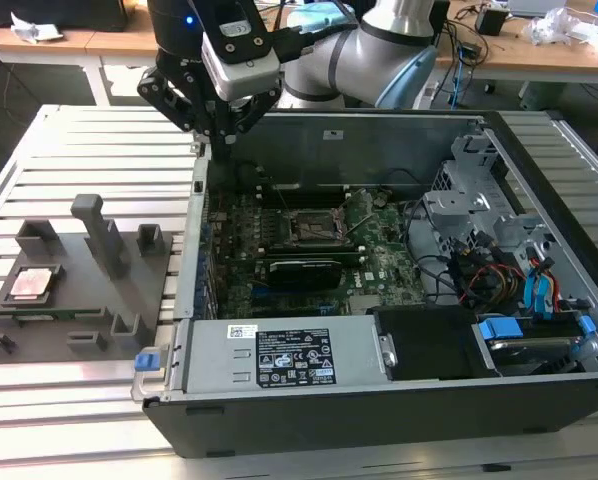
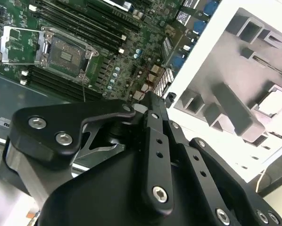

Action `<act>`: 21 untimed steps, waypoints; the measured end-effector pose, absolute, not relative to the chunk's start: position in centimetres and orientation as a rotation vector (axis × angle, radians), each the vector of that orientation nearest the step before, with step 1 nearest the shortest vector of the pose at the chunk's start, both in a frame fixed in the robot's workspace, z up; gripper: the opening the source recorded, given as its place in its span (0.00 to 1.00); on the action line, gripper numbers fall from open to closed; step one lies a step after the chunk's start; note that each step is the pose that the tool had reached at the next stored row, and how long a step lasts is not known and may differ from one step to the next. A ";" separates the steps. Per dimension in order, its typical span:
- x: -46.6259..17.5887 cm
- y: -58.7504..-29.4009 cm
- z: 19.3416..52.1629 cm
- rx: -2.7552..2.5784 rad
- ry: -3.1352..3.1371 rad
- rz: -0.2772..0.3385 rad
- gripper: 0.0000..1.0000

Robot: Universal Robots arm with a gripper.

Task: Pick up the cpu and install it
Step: 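Reach for the cpu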

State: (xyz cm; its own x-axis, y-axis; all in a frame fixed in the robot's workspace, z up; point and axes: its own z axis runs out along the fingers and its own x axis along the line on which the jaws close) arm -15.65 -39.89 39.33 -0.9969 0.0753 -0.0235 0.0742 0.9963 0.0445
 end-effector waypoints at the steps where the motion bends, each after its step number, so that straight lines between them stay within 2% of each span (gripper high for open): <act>1: -16.1 -39.9 39.3 0.117 3.113 0.068 0.11; 21: -21.1 -39.9 39.3 0.117 3.113 0.068 0.11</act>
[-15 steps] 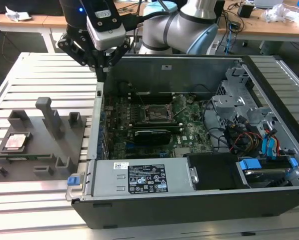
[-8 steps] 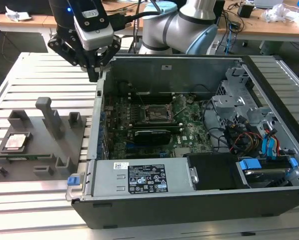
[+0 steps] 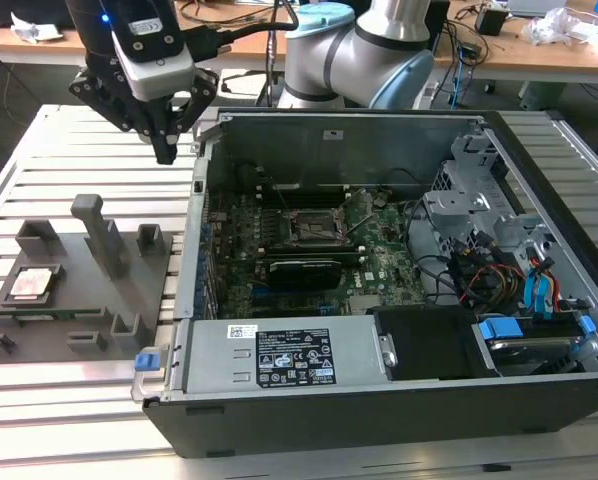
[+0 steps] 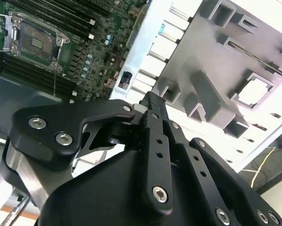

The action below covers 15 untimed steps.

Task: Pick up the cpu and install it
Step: 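Reach for the cpu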

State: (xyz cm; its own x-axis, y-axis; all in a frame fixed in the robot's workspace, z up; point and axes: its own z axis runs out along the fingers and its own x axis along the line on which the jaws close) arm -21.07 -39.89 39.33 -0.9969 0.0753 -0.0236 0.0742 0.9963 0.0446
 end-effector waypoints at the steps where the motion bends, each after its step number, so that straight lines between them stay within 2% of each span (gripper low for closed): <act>1: -21.4 -39.9 39.3 0.117 3.113 0.068 0.11; 15: -25.4 -39.9 39.3 0.117 3.112 0.068 0.11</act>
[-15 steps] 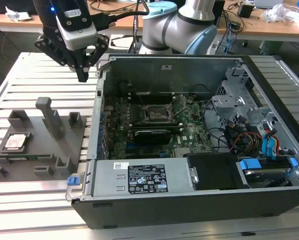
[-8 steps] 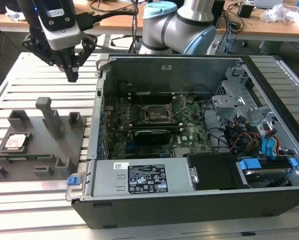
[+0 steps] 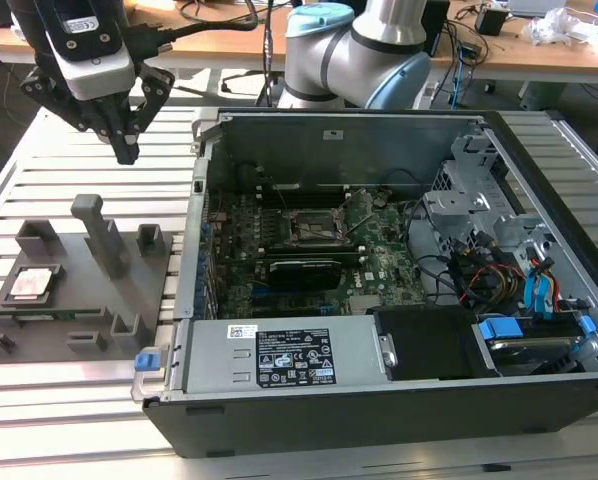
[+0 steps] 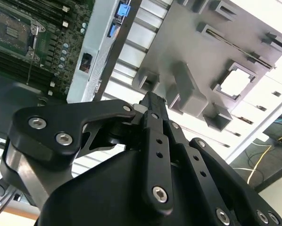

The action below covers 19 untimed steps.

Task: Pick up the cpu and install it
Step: 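Reach for the cpu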

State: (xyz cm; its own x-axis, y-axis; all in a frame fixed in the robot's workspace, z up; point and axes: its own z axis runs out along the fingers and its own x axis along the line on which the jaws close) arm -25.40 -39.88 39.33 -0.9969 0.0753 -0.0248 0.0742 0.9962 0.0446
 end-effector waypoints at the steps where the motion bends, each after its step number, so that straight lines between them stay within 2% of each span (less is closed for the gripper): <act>1: -25.7 -39.9 39.3 0.117 3.112 0.068 0.11; 19: -30.8 -39.9 39.3 0.117 3.112 0.068 0.11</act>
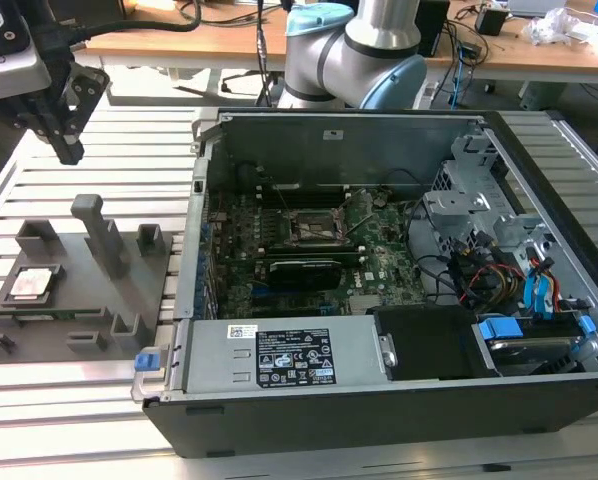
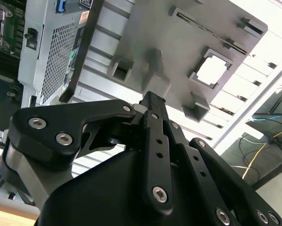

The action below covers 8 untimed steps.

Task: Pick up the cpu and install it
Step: 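Reach for the cpu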

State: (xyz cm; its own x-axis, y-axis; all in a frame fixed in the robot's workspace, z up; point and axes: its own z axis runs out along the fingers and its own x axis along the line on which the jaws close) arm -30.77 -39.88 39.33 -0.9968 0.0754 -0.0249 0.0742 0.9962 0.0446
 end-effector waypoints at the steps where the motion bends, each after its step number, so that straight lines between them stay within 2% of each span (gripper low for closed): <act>1: -30.9 -39.9 39.3 0.116 3.112 0.068 0.11; 8: -32.5 -39.9 39.3 0.117 3.112 0.068 0.11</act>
State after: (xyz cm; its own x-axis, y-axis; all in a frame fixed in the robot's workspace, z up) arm -32.50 -39.89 39.33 -0.9968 0.0753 -0.0249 0.0742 0.9962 0.0446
